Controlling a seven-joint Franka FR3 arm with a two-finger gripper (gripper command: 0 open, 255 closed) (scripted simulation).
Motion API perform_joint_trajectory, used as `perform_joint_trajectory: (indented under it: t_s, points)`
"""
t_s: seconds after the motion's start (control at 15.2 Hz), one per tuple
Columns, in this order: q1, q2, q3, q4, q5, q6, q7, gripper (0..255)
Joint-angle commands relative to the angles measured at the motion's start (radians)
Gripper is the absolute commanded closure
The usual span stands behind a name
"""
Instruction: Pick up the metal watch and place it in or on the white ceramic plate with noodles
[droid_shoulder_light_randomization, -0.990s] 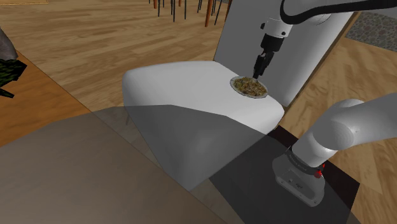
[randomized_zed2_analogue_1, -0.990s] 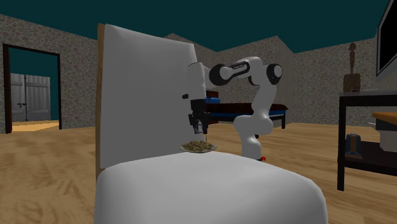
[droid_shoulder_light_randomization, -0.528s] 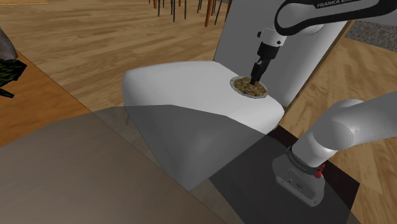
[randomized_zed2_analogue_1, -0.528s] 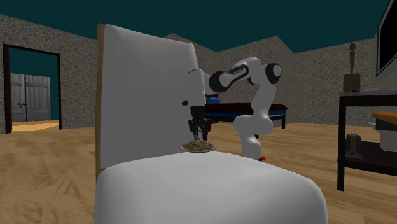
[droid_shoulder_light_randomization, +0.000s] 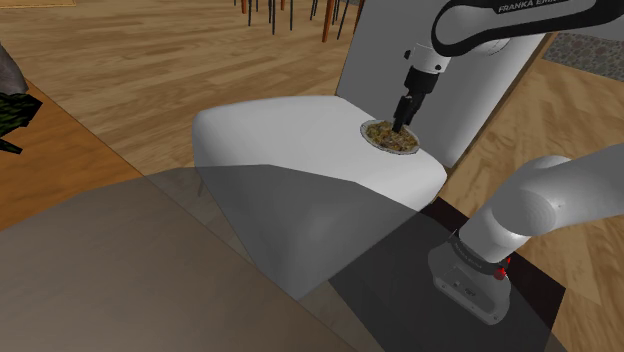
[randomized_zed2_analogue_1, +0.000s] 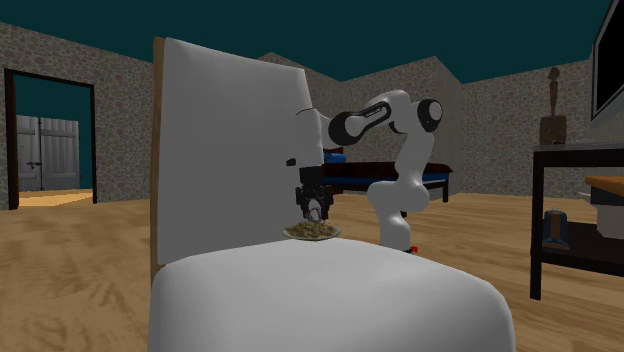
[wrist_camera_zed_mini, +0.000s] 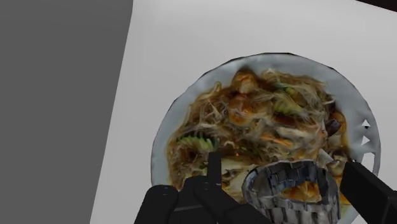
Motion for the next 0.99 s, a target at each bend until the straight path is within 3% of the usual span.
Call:
perform_joint_trajectory:
  t_s: [0.0, 0.2, 0.46, 0.92]
  points:
    - [0.000, 0.000, 0.000, 0.000, 0.000, 0.000, 0.000, 0]
    - [0.000, 0.000, 0.000, 0.000, 0.000, 0.000, 0.000, 0]
    - [-0.002, -0.017, -0.001, 0.116, -0.003, -0.134, 0.001, 0]
    - [-0.002, -0.017, -0.001, 0.116, -0.003, -0.134, 0.001, 0]
